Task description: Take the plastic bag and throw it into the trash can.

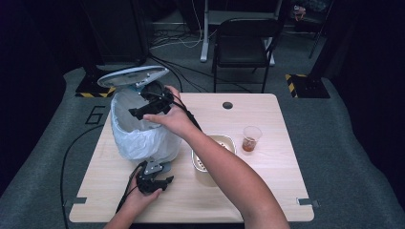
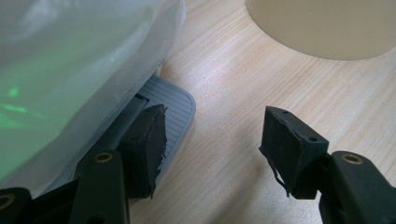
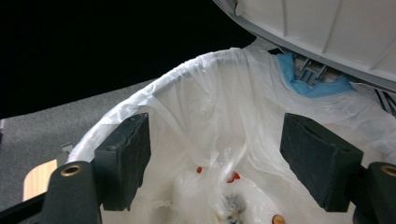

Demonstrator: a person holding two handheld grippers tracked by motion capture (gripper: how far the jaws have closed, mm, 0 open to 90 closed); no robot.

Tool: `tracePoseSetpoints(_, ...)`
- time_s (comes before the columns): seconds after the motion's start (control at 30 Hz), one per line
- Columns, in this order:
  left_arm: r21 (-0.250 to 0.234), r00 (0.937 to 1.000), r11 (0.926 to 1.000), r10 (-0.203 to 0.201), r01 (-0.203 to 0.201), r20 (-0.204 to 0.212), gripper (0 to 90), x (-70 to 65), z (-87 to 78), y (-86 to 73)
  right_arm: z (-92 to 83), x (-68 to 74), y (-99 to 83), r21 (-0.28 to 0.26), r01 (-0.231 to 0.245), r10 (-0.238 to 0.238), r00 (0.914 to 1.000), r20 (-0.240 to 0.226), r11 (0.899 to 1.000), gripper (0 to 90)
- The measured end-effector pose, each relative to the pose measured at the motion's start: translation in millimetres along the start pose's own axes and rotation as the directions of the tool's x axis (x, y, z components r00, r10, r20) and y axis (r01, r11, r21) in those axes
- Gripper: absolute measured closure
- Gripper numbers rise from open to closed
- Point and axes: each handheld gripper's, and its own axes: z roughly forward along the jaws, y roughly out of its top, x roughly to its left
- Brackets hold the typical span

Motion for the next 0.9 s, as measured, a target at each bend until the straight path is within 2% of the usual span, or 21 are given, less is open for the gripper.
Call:
tracePoseSetpoints(0.1,-0.007,1.0000,1.0000,-0.005,0.005,-0.002,40.1,-0.3,0.6,-0.4,-5.6,0.0,-0.4,-0.003,0.006,-0.006,1.0000,0.001,1.000,25.9)
tracePoseSetpoints(0.23,-0.014,0.9999,0.9999,-0.009,0.009,-0.009,40.1,-0.7,1.4,-0.7,-32.9,0.2,-8.8,-0.016,0.016,-0.016,0.9998,-0.007,1.000,28.6)
tracePoseSetpoints(0.27,-0.008,1.0000,1.0000,-0.005,0.005,0.001,40.1,-0.1,0.5,-0.4,-39.0,-0.9,-11.4,-0.024,0.016,-0.017,0.9998,-0.007,1.000,29.1)
tracePoseSetpoints(0.3,-0.008,1.0000,1.0000,-0.005,0.005,0.001,40.1,-0.1,0.5,-0.4,-39.0,-0.9,-11.4,-0.024,0.016,-0.017,0.9998,-0.007,1.000,29.1)
tracePoseSetpoints(0.33,-0.005,1.0000,1.0000,-0.003,0.003,-0.002,40.1,-0.2,0.4,-0.2,-52.4,-4.4,-17.3,-0.038,0.015,-0.016,0.9999,-0.006,0.999,29.5)
tracePoseSetpoints(0.4,-0.014,0.9999,0.9998,-0.013,0.013,-0.006,40.1,-1.4,1.1,-0.4,-64.3,-7.5,-23.0,-0.047,0.011,-0.012,0.9999,-0.001,0.999,30.2)
tracePoseSetpoints(0.47,-0.014,0.9999,0.9998,-0.011,0.011,-0.008,40.1,-1.5,1.2,-0.4,-68.4,-8.4,-25.2,-0.049,0.013,-0.013,0.9999,0.005,0.999,30.2)
tracePoseSetpoints(0.5,-0.020,0.9999,0.9997,-0.014,0.014,-0.005,40.1,-1.4,1.5,-0.6,-81.0,-11.0,-32.5,-0.050,0.017,-0.016,0.9997,0.016,0.999,30.5)
tracePoseSetpoints(0.6,-0.005,1.0000,1.0000,-0.002,0.002,-0.007,40.1,-0.5,0.5,-0.3,-97.8,-15.5,-42.9,-0.062,0.011,-0.010,0.9995,0.031,0.998,31.6)
tracePoseSetpoints(0.67,-0.019,0.9999,0.9997,-0.015,0.014,-0.006,40.1,-1.4,1.5,-0.6,-106.6,-18.2,-48.6,-0.060,0.009,-0.006,0.9984,0.056,0.998,31.8)
tracePoseSetpoints(0.7,0.004,0.9998,0.9998,0.021,-0.021,-0.006,40.1,1.1,-0.1,-0.2,-111.0,-19.9,-52.1,-0.056,0.025,-0.020,0.9964,0.083,0.998,31.8)
tracePoseSetpoints(0.77,-0.003,0.9997,0.9998,0.022,-0.022,-0.007,40.1,0.7,0.4,0.1,-118.7,-23.7,-60.7,-0.044,0.043,-0.037,0.9913,0.126,0.998,31.8)
tracePoseSetpoints(0.9,-0.002,0.9997,0.9997,0.024,-0.024,-0.006,40.1,1.0,0.3,0.0,-129.9,-33.2,-76.3,-0.042,0.034,-0.027,0.9869,0.159,0.999,31.7)
